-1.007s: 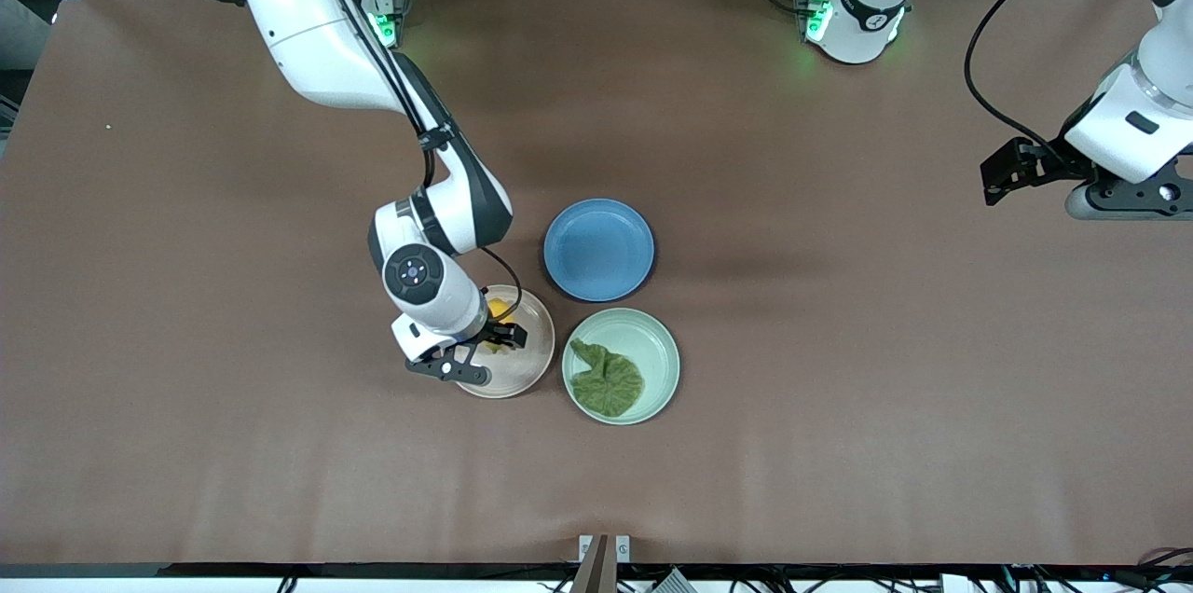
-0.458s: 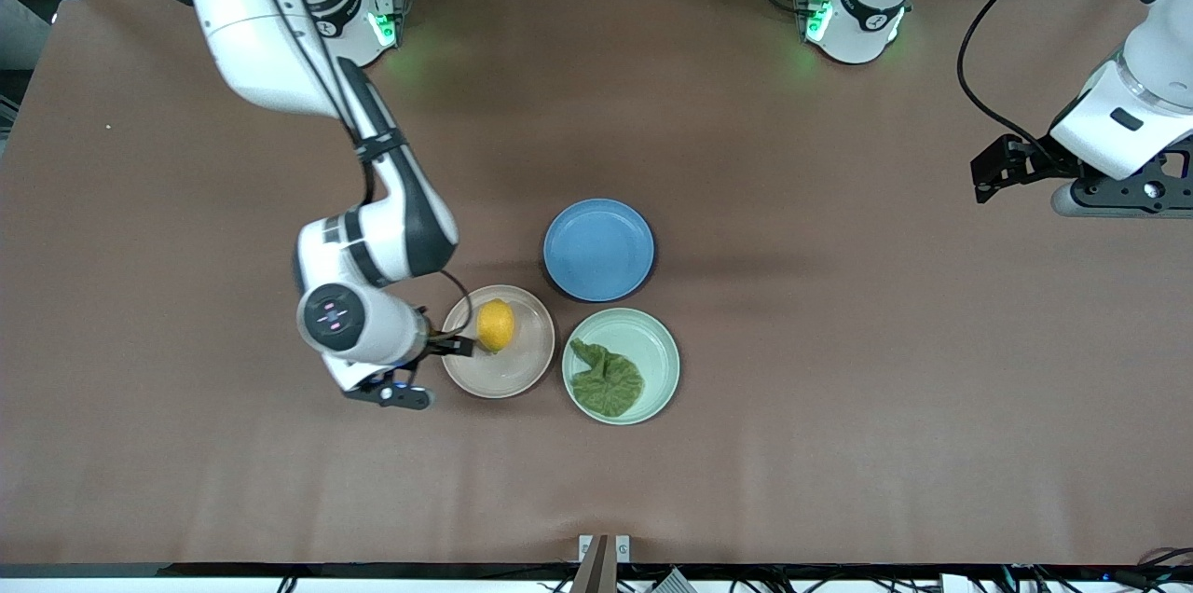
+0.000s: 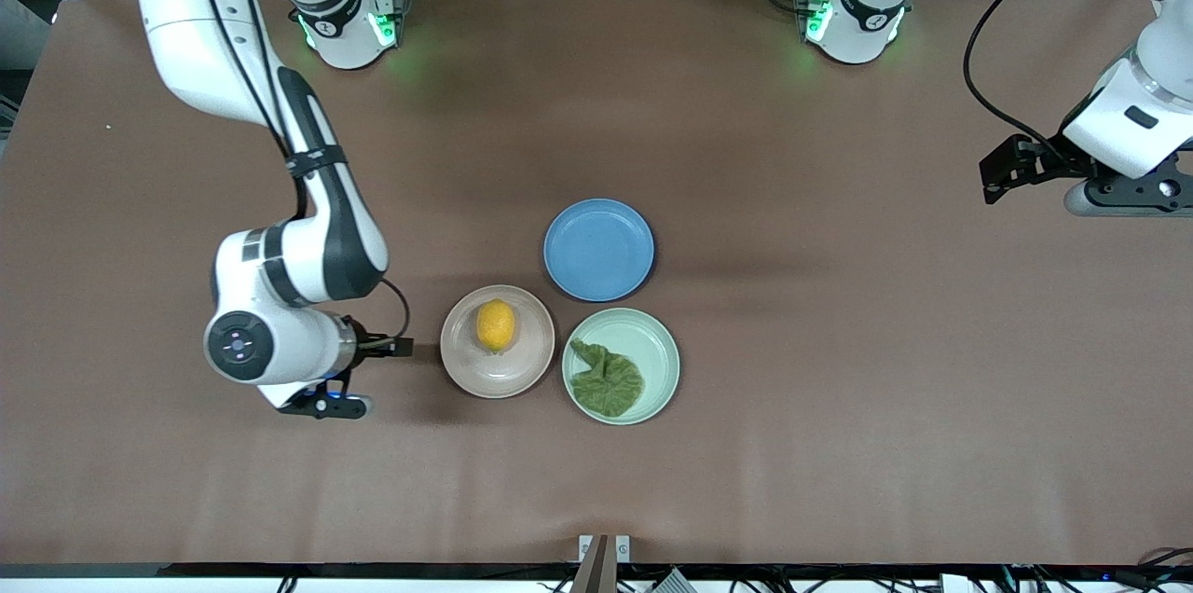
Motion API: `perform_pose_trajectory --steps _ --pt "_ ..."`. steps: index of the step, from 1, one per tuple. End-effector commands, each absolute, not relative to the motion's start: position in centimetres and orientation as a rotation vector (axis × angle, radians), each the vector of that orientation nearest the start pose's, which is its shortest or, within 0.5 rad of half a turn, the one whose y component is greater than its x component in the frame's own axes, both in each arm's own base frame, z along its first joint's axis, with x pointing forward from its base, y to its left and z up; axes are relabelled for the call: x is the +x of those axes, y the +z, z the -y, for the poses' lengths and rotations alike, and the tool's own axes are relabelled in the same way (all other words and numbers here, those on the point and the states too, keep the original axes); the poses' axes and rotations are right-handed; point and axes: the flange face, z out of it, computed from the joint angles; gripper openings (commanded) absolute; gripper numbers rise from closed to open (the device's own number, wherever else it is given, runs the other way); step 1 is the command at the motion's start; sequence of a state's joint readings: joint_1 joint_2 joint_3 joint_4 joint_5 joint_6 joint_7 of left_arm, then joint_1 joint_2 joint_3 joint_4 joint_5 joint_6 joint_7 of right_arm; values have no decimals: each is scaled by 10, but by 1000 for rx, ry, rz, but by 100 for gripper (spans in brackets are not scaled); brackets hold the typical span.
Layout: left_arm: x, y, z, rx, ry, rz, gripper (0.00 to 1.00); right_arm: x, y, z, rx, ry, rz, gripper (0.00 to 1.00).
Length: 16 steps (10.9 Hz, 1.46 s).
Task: Place lemon and lettuce in plates
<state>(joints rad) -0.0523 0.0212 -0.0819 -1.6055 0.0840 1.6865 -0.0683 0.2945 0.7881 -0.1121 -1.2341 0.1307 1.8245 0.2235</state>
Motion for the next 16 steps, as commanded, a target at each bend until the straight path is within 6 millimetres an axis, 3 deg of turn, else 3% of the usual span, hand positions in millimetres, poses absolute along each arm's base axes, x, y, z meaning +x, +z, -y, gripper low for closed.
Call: perform_pose_trajectory --steps 1,3,5,10,12,16 --pt "564 627 68 -3070 -153 -139 100 714 295 -110 -3132 372 -92 100" --pt "562 629 72 -3090 -152 -145 100 715 326 -82 -3158 341 -145 100" --pt "562 628 71 -3110 -145 -139 100 711 354 -34 -3138 306 -215 100" --pt "563 624 76 -3113 -135 -149 100 662 415 22 -3099 240 -132 100" --pt "562 624 76 -3119 -120 -150 100 645 435 26 -3114 222 -113 100" --pt "563 623 76 -3119 -118 -146 100 609 501 26 -3122 192 -100 100"
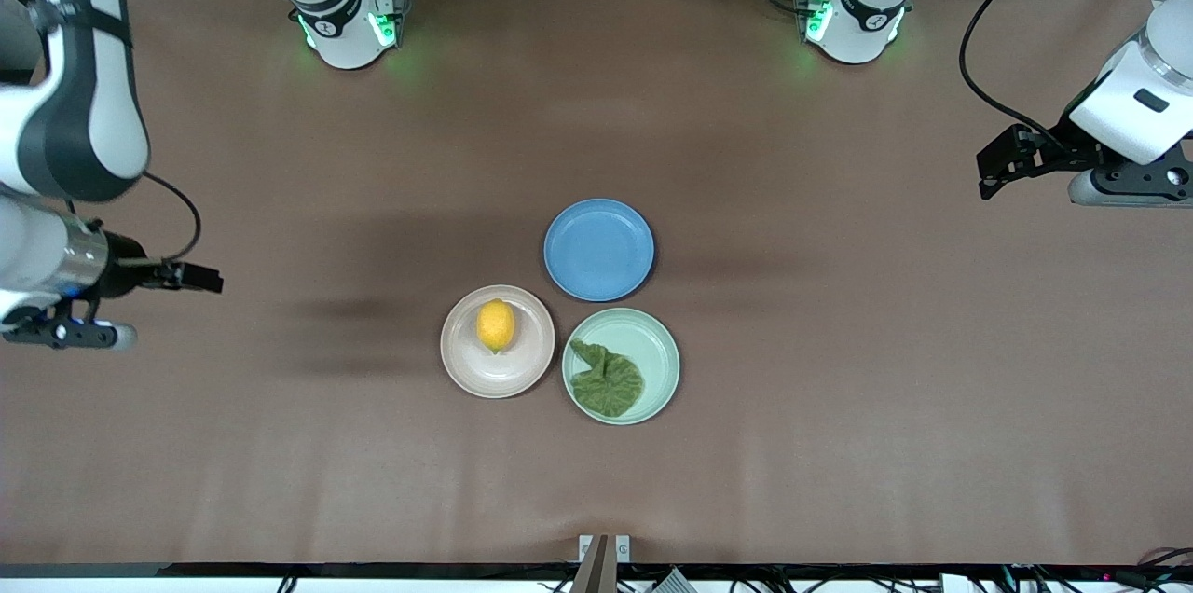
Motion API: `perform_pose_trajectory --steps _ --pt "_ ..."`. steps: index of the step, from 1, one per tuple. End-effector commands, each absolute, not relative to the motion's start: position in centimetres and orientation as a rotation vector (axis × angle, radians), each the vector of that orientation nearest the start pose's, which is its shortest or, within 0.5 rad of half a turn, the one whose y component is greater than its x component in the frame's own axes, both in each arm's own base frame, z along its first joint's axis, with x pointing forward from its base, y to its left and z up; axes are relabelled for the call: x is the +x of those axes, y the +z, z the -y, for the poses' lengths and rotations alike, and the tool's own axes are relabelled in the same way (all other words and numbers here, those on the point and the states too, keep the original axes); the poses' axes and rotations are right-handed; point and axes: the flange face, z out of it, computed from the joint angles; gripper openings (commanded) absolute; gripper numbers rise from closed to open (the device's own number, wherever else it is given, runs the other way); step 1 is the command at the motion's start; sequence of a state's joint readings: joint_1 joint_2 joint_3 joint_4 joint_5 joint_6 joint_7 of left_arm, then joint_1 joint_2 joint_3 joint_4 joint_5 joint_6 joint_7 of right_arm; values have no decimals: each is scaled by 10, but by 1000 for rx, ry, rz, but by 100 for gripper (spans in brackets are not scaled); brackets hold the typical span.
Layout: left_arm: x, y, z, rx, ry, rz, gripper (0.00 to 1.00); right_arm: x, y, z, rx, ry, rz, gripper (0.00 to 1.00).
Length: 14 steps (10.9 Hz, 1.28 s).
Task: Place lemon and lettuce in plates
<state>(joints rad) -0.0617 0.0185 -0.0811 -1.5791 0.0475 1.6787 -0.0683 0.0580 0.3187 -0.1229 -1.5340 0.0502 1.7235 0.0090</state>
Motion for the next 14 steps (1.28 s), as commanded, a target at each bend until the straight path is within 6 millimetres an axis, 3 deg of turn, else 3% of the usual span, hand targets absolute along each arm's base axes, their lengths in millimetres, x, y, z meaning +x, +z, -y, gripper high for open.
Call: perform_pose_trajectory --steps 1,5,9,10,14 --pt "563 624 76 -3119 -120 -146 100 600 516 27 -3118 195 -102 100" --pt "563 624 77 -3118 -121 -146 100 574 570 40 -3115 125 -124 100" --pt "564 628 77 -3118 -130 -145 100 546 624 38 -3114 23 -119 100" --pt "564 628 77 -3118 -130 -145 100 542 632 40 -3125 9 -124 100" --pt "564 628 75 -3118 -132 -143 100 542 631 36 -3139 46 -104 100"
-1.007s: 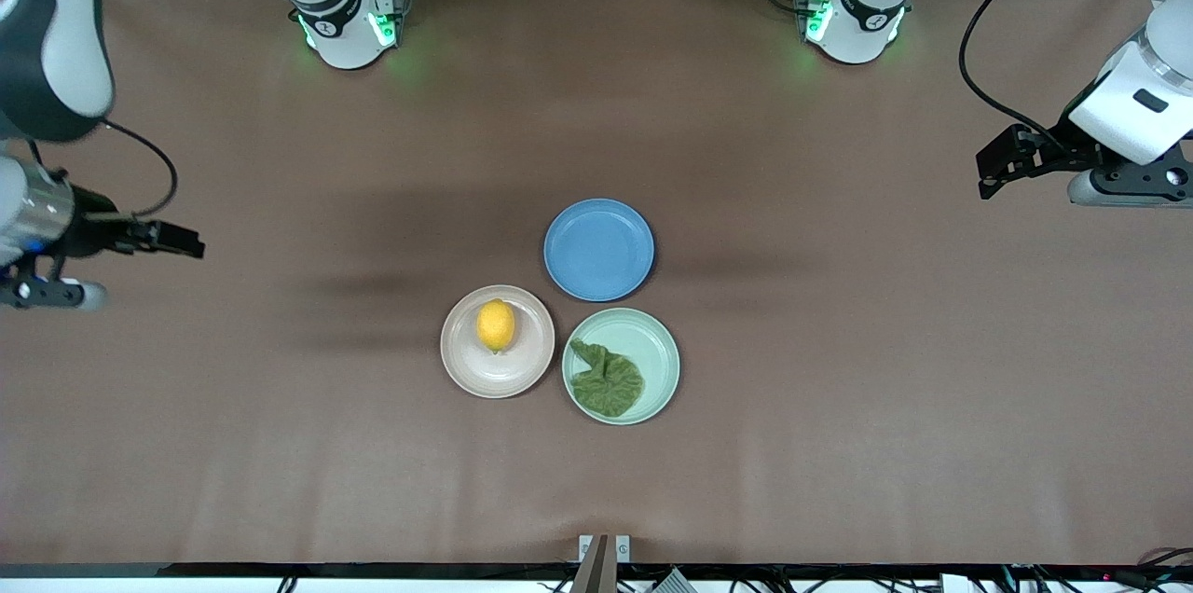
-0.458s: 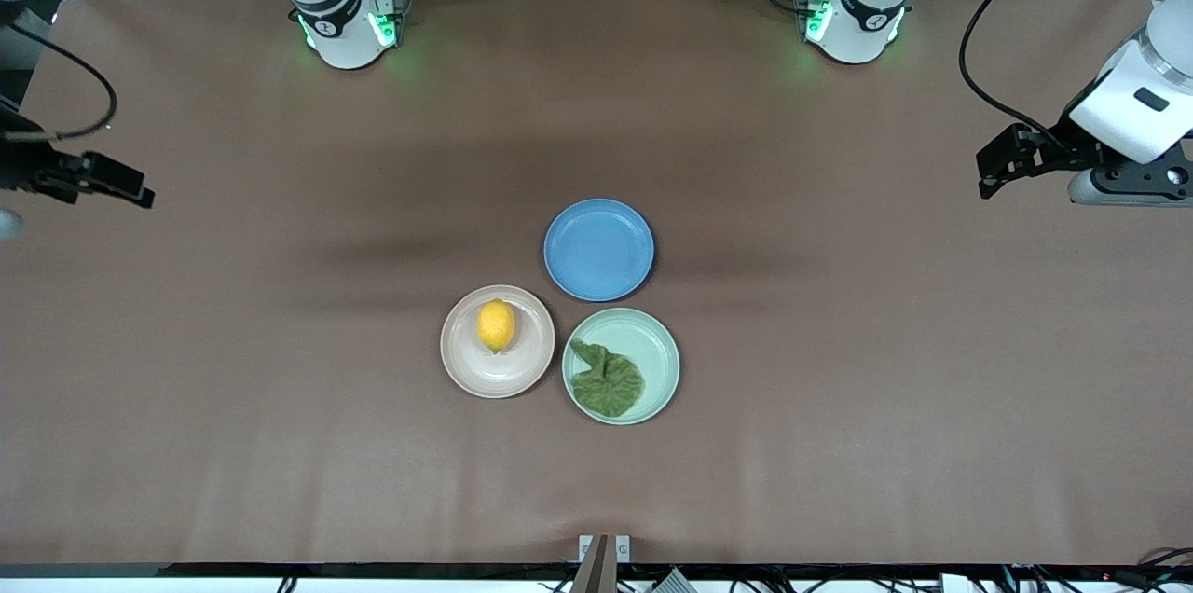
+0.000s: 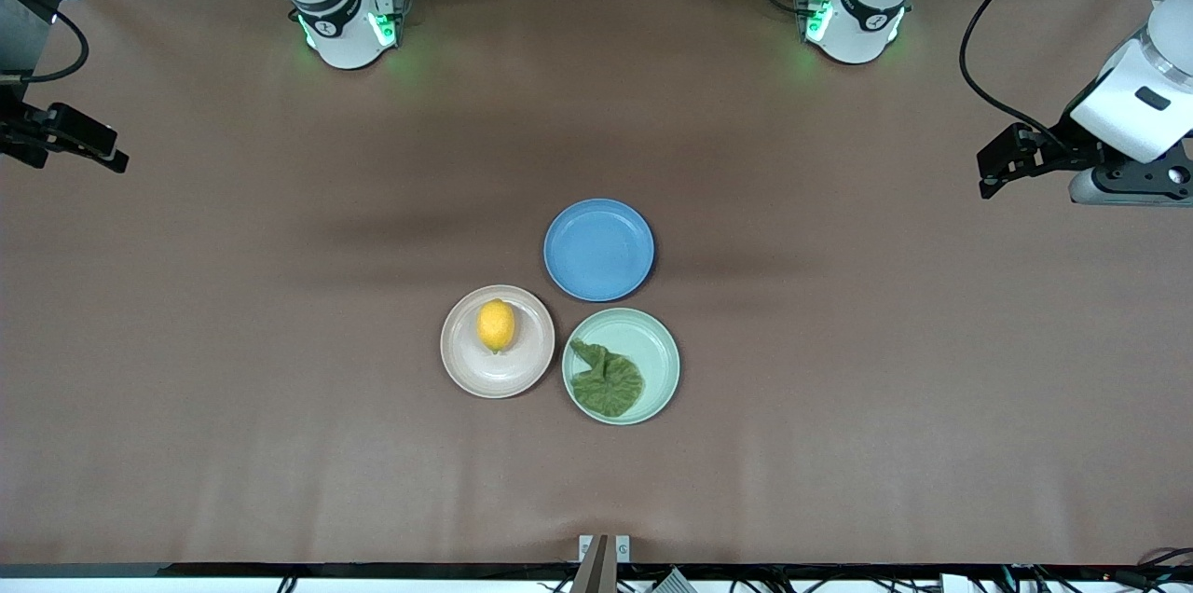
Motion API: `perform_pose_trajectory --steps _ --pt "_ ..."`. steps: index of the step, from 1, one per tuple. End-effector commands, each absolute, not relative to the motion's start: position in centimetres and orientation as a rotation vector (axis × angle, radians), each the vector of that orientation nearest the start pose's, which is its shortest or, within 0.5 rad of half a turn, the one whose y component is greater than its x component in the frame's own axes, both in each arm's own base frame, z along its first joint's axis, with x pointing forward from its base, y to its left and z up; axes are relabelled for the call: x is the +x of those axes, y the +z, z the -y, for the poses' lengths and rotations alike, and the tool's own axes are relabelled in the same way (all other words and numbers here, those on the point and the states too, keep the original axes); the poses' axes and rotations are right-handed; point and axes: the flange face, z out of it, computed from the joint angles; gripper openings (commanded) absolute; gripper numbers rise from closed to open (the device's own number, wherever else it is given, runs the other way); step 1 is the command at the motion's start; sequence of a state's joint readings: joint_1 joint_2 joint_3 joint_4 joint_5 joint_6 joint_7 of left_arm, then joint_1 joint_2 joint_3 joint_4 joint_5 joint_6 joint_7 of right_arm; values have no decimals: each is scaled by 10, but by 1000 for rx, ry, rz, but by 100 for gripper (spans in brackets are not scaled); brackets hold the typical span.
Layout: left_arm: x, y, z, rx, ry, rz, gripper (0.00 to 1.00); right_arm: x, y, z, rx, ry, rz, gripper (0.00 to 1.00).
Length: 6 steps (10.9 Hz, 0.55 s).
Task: Place lemon and lettuce in plates
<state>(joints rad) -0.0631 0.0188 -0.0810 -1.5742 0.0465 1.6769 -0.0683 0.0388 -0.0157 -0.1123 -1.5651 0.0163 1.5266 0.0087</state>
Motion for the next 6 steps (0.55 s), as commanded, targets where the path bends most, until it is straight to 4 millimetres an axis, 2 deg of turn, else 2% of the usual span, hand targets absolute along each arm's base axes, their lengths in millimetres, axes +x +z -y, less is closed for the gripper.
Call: perform_pose_trajectory --steps 1,3,6 --pt "564 629 75 -3119 -135 -141 100 542 631 36 -3140 44 -101 100" --pt "564 628 75 -3118 -132 -141 100 543 632 37 -3151 40 32 100" --pt "564 628 75 -3118 -132 -141 100 544 634 38 -3158 36 47 100"
